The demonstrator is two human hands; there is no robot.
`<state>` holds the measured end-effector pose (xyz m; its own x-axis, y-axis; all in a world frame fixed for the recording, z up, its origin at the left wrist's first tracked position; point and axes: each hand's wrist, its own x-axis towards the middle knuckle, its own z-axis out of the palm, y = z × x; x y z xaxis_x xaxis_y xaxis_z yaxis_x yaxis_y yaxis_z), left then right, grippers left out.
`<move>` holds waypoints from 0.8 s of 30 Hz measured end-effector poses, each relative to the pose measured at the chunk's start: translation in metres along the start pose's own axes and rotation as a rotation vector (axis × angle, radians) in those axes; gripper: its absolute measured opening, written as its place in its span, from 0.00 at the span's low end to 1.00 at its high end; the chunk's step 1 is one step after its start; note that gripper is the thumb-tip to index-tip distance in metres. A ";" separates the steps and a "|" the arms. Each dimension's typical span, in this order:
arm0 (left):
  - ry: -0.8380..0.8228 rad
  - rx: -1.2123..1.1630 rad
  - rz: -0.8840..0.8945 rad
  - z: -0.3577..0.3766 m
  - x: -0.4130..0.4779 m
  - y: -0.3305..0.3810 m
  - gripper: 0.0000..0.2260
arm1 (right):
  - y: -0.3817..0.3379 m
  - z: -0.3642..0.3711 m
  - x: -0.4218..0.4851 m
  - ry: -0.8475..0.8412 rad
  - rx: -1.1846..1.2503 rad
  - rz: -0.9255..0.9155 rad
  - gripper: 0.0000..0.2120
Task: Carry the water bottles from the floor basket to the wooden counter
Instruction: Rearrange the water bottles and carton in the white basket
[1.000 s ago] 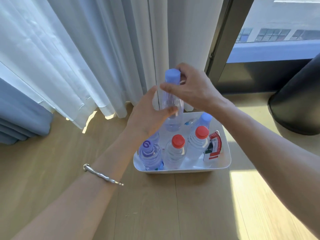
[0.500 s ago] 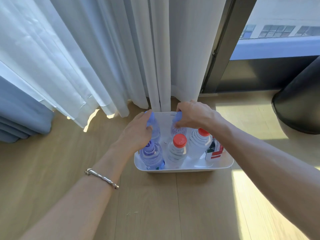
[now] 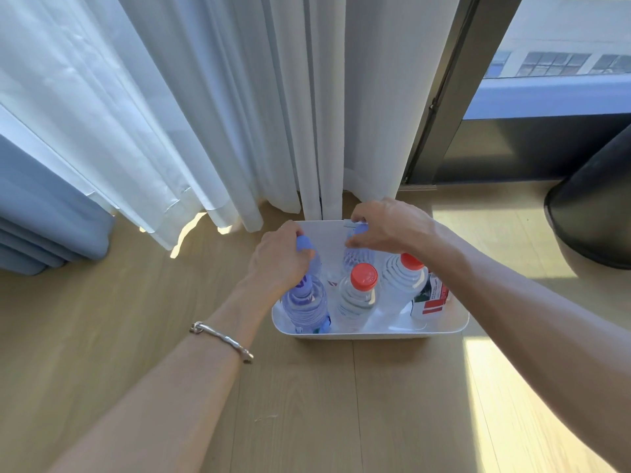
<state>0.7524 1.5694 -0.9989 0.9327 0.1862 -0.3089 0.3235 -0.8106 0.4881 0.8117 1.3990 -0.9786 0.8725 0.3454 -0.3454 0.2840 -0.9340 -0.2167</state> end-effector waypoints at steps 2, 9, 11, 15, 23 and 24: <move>0.054 -0.052 -0.019 -0.005 -0.002 0.002 0.10 | -0.005 -0.007 -0.003 0.053 0.064 -0.057 0.23; 0.473 -0.372 0.226 -0.050 -0.017 0.037 0.13 | -0.027 -0.012 -0.008 0.068 0.509 -0.187 0.34; 0.558 -0.508 0.273 -0.062 -0.018 0.044 0.12 | -0.031 -0.013 -0.008 0.081 0.605 -0.211 0.39; 0.575 -0.805 0.245 -0.078 -0.017 0.045 0.07 | -0.034 -0.014 -0.014 0.109 0.725 -0.205 0.37; 0.164 -1.067 -0.020 -0.056 -0.026 0.043 0.34 | -0.046 -0.004 -0.022 0.254 0.855 -0.076 0.27; 0.070 -1.019 -0.045 -0.048 -0.028 0.042 0.34 | -0.049 -0.004 -0.021 0.272 0.859 -0.070 0.25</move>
<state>0.7471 1.5565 -0.9308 0.9130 0.2634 -0.3117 0.3099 0.0493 0.9495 0.7809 1.4367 -0.9569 0.9593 0.2635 -0.1019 0.0403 -0.4846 -0.8738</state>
